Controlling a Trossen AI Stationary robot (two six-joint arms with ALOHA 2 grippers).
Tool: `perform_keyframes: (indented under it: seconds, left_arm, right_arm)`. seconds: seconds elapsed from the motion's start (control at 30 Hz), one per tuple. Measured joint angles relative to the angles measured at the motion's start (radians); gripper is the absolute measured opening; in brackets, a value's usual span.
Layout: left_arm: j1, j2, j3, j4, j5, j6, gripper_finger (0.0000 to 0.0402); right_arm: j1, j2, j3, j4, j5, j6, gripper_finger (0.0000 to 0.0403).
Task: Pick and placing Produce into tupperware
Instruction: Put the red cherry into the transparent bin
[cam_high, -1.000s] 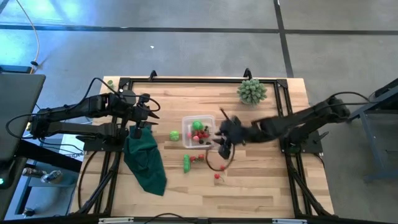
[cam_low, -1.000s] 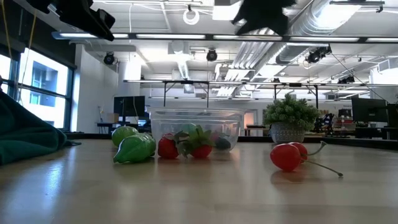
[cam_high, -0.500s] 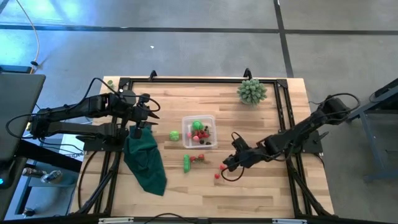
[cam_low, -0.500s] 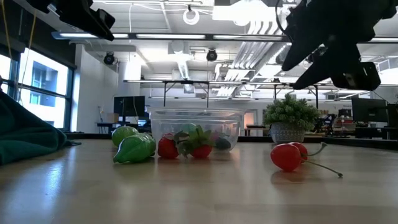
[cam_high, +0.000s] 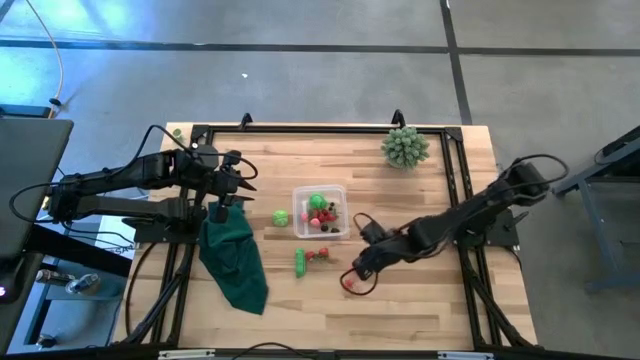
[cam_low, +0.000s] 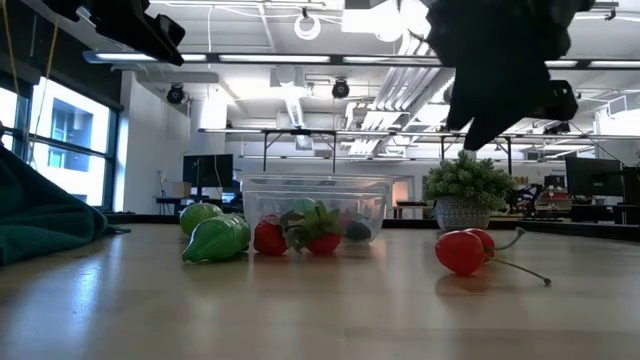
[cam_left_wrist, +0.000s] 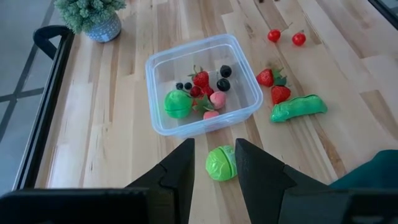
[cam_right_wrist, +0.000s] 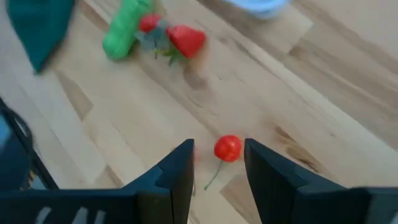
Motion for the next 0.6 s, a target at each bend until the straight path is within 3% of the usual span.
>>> perform_keyframes:
  seconds: [0.27, 0.6]
  left_arm:
    - [0.000, 0.000, 0.000, 0.000, 0.000, 0.000, 0.0106]
    - [0.000, 0.000, 0.000, 0.000, 0.000, 0.000, 0.0106]
  right_arm:
    - [-0.011, 0.164, 0.093, -0.015, -0.068, -0.018, 0.0131]
    - [0.019, 0.229, 0.093, -0.036, -0.046, 0.280, 0.0131]
